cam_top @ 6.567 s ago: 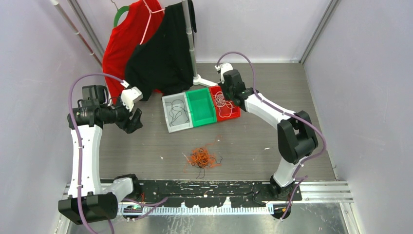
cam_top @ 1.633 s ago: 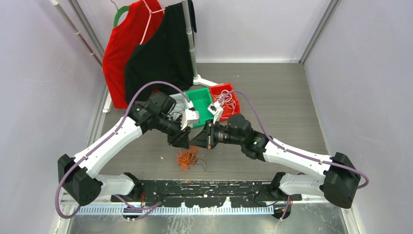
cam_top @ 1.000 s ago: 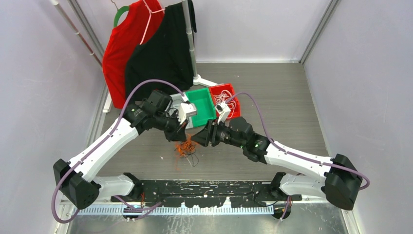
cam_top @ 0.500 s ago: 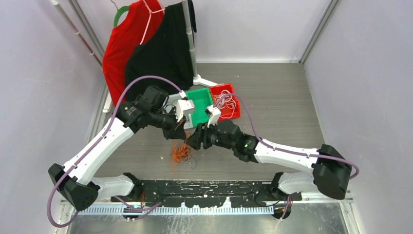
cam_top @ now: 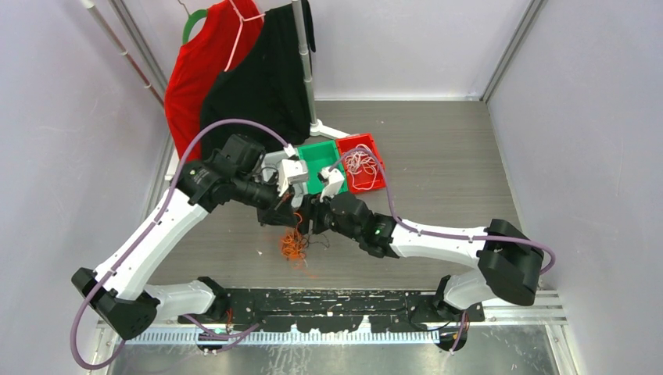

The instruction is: Untangle the cables

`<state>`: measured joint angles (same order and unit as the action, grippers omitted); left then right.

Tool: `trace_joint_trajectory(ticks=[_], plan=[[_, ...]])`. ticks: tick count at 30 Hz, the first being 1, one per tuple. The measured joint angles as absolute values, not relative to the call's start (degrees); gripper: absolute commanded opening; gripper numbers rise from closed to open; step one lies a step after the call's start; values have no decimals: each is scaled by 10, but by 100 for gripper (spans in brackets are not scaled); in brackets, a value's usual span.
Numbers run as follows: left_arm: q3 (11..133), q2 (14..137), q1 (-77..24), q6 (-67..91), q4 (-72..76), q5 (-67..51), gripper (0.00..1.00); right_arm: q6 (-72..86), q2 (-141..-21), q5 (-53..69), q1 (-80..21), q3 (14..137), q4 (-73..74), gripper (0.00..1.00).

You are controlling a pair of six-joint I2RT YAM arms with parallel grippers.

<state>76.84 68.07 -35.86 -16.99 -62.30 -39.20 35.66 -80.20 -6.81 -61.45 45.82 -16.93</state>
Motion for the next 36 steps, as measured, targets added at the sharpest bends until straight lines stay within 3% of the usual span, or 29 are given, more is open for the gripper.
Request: trace_joint_trajectory(ticks=[13,23,32,36], plan=[[906,652,-359,-211,-719,-361,0,350,-807,-130,-615,330,-224,61],[1041,652,-359,-258,-762,-257,0,346,-775,-216,-615,256,-218,48],[1117,635,-359,-303,-775,-160,0,350,-700,-297,-615,225,-170,50],[1134,625,-359,-324,-780,-117,0,365,-668,-347,-615,225,-119,45]])
